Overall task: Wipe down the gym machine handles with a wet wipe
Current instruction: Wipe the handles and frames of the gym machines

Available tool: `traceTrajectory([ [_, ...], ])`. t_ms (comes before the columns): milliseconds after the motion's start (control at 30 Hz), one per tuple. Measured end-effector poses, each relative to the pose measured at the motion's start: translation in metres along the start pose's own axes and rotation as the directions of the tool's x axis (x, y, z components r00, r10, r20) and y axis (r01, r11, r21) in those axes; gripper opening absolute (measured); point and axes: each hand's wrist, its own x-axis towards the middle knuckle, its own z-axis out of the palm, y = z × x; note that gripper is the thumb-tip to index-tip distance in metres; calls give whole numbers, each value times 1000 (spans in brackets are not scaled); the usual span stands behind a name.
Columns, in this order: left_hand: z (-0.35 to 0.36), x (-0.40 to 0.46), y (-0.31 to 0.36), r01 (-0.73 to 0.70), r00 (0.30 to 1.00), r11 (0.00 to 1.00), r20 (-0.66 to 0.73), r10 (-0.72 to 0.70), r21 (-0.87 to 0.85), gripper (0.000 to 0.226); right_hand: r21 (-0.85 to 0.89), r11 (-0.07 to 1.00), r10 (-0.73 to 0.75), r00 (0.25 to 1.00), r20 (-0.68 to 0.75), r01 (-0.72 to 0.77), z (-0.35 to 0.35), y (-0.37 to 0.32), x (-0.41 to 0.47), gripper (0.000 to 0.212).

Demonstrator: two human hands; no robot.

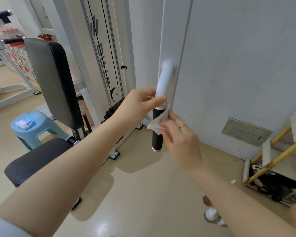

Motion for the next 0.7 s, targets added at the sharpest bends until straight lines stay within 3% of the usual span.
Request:
traceTrajectory([
  [100,3,1,2,17,1000,1000,16,-17,7,13,-195,947,-279,954,-111,255,-8,14,11,13],
  [233,6,4,9,41,997,999,64,-41,-8,14,-327,720,-654,756,-23,612,-11,25,14,10],
  [333,7,6,11,69,993,998,97,-67,-12,14,-315,568,-758,633,160,760,-7,33,18,15],
  [433,8,9,11,78,992,997,101,-78,8,14,-261,366,-817,443,369,893,-7,52,16,12],
  [500,9,9,12,71,991,997,109,-72,5,14,-228,274,-835,349,425,934,-16,53,27,13],
  [567,10,8,12,71,990,997,124,-66,-37,14,-276,275,-849,367,379,921,-27,47,44,9],
  [633,10,8,12,72,989,996,132,-65,-46,12,-309,384,-843,467,266,870,-32,45,52,5],
  [700,9,7,11,71,990,997,124,-68,-23,13,-288,394,-850,465,247,873,-24,48,39,7],
])
